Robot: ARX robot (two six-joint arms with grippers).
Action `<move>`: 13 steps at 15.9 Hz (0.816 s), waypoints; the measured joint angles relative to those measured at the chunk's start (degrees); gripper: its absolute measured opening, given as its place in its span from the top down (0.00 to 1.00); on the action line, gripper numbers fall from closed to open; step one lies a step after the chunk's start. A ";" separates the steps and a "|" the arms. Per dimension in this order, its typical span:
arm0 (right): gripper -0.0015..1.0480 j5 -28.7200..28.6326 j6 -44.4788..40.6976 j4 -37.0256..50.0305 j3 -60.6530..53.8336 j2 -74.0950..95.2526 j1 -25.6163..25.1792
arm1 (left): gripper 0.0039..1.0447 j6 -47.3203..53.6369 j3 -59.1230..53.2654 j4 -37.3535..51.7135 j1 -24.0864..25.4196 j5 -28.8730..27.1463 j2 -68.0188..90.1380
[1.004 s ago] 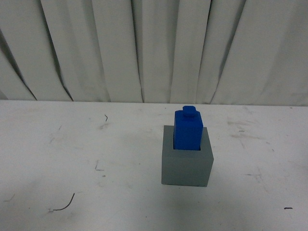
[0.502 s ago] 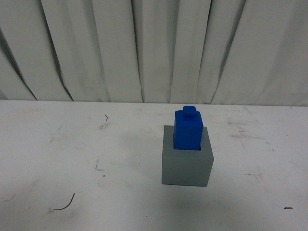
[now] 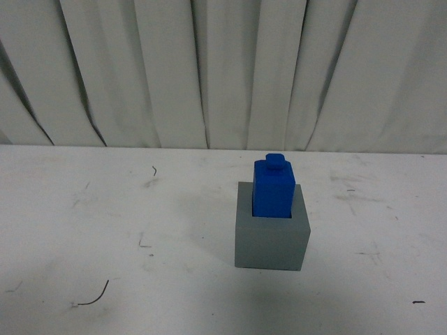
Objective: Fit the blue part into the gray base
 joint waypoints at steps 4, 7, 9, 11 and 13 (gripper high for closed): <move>0.98 0.00 0.00 -5.88 0.00 -6.25 0.00 | 0.06 0.00 0.00 0.02 0.00 0.00 0.00; 0.98 0.00 0.00 -9.44 0.00 -9.75 0.00 | 0.06 0.00 0.00 0.00 0.00 0.00 0.00; 0.98 0.00 0.00 -10.99 0.00 -11.52 0.00 | 0.06 0.02 0.00 0.02 0.00 0.00 0.00; 0.98 0.02 0.00 -21.77 0.04 -19.67 0.00 | 0.06 0.00 0.00 0.02 0.00 -0.04 0.00; 0.98 0.02 -0.02 -22.01 0.04 -21.29 0.00 | 0.06 0.00 0.00 0.07 0.00 -0.04 0.00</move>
